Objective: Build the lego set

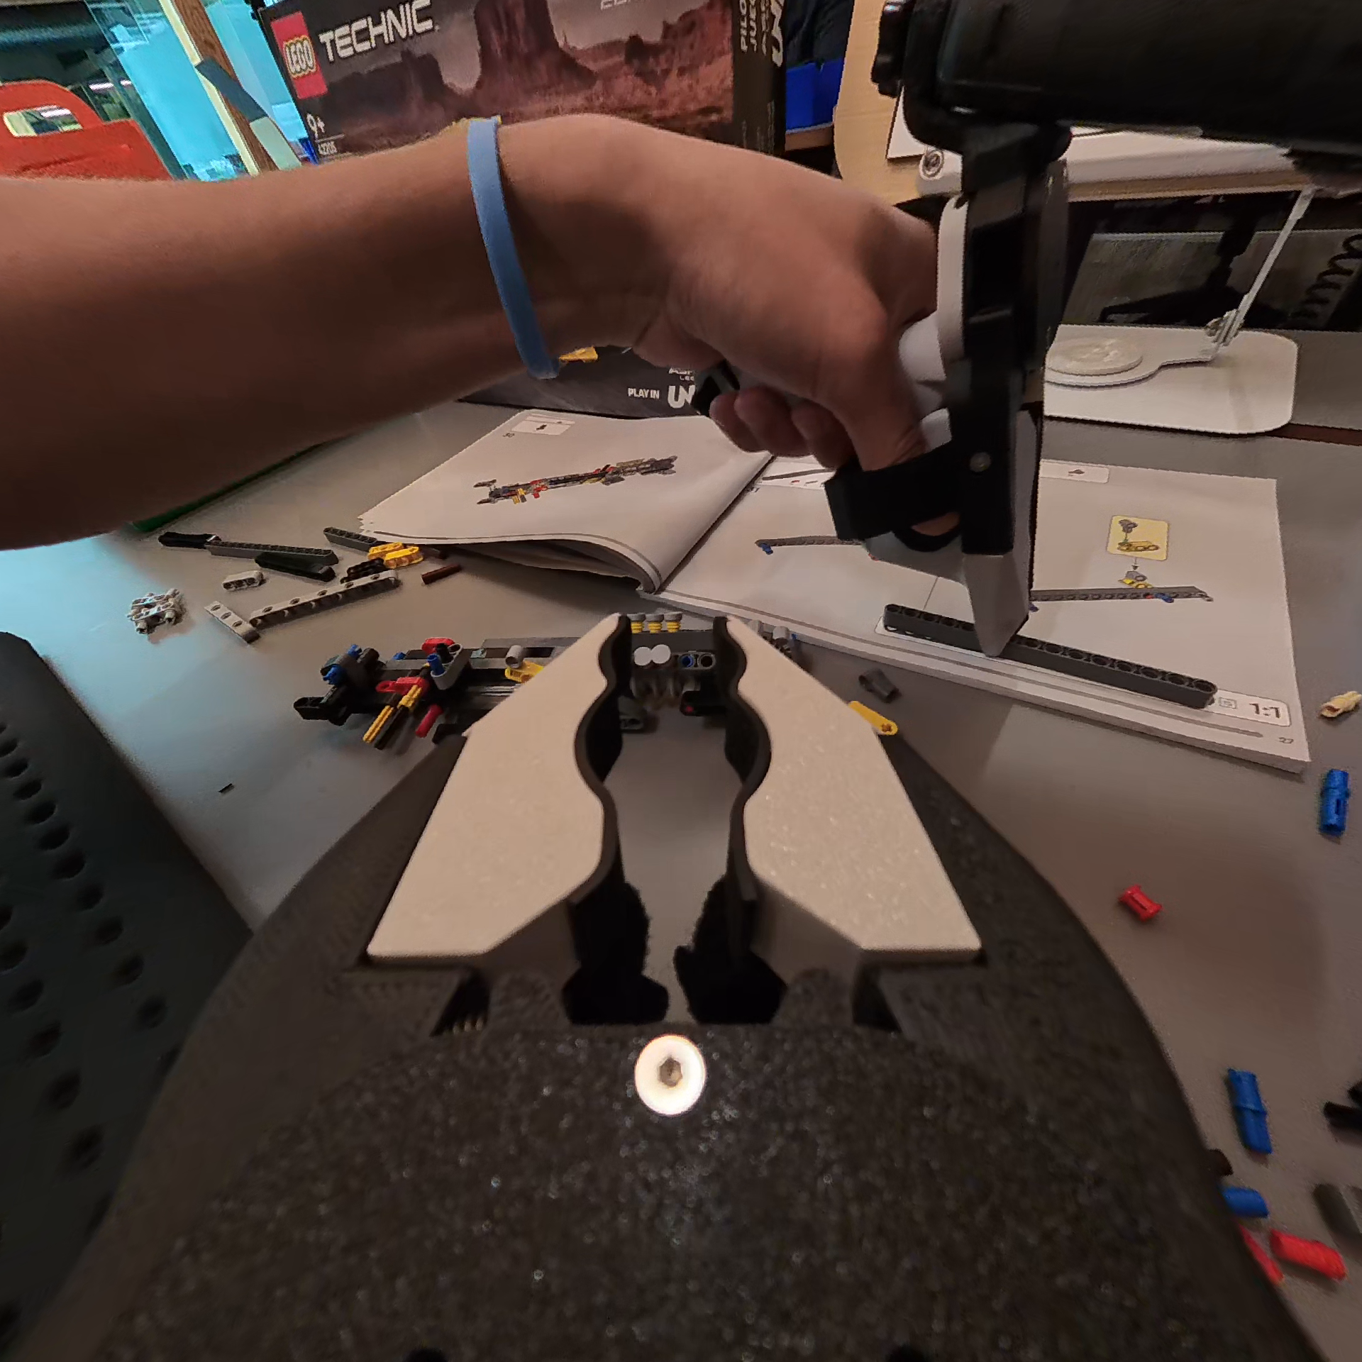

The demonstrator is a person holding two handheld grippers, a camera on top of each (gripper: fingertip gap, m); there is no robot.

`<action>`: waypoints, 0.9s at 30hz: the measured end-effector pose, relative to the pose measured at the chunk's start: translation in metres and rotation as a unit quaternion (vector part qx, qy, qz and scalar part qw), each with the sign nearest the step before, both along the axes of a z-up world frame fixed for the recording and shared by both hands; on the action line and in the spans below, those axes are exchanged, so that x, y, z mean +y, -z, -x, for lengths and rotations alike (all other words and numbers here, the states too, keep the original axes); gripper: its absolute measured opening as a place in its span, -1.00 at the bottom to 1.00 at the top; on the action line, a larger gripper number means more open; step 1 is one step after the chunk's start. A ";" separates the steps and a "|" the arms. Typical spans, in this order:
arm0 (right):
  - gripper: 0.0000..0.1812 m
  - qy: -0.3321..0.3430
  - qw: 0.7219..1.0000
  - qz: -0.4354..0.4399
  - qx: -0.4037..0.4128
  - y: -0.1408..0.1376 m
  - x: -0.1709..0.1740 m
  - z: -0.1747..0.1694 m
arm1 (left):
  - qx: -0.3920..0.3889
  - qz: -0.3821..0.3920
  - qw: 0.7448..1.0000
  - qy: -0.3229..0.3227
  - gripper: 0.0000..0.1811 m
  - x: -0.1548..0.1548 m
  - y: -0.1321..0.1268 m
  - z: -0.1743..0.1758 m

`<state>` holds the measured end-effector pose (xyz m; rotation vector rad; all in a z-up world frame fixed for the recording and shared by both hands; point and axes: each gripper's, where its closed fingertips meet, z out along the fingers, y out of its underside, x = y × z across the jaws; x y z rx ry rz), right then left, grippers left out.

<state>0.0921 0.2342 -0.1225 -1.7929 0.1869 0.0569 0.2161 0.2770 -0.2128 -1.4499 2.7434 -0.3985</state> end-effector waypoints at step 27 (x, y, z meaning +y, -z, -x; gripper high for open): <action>-0.76 -0.002 1.000 0.002 0.001 0.001 0.000 0.002 | 0.009 -0.004 1.000 -0.009 -0.93 -0.002 0.001 0.000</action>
